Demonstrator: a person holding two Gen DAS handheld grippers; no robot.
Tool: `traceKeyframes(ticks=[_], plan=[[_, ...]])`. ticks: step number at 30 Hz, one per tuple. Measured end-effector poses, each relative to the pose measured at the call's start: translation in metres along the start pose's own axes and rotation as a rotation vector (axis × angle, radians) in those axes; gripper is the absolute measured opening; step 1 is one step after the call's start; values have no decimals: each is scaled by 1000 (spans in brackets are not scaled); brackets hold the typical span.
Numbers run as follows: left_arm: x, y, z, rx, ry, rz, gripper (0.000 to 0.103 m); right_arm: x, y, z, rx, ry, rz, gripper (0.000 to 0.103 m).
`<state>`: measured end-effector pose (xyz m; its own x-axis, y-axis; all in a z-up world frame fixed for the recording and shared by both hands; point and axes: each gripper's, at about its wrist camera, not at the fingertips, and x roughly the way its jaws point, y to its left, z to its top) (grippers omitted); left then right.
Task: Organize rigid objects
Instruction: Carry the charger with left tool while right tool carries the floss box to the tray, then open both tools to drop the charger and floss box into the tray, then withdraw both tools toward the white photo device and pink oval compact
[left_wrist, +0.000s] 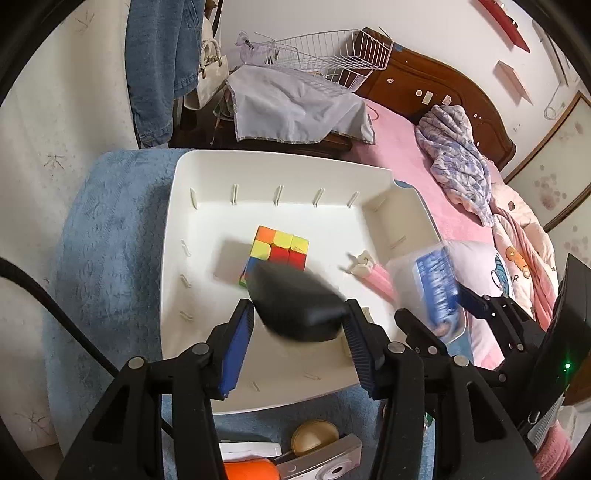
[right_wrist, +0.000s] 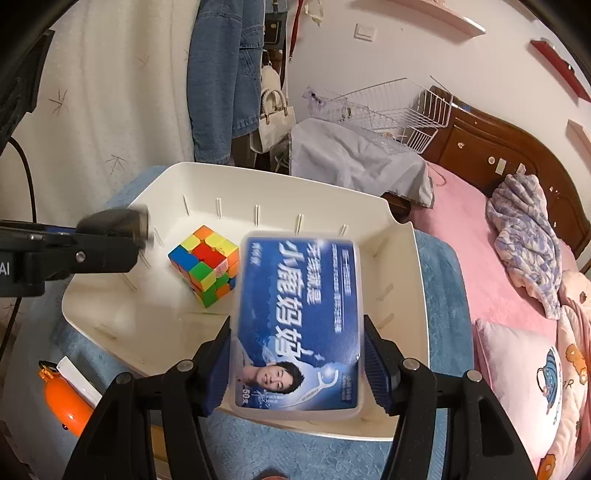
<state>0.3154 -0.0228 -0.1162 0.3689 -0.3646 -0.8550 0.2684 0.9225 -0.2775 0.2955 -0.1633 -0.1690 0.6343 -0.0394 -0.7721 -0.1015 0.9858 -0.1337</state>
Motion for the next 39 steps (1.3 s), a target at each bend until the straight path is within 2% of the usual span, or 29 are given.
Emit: traceKeyframes(ticks=[1, 3, 8, 19, 28, 39], plan=[[-3, 0, 0, -1, -12, 0, 61, -3, -2, 0, 7, -15, -3, 75], [-8, -1, 1, -4, -33, -1, 74, -8, -5, 0, 23, -42, -4, 78], [-19, -6, 1, -6, -56, -5, 77, -22, -12, -1, 58, -67, 3, 78], [-50, -30, -19, 10, -93, 22, 78, -62, -38, -11, 136, -106, 23, 80], [-71, -43, -54, -15, -106, 79, 78, -91, -43, -34, 94, -114, 46, 80], [-77, -53, -108, -73, -66, 126, 78, -115, -45, -75, 43, -110, 83, 80]])
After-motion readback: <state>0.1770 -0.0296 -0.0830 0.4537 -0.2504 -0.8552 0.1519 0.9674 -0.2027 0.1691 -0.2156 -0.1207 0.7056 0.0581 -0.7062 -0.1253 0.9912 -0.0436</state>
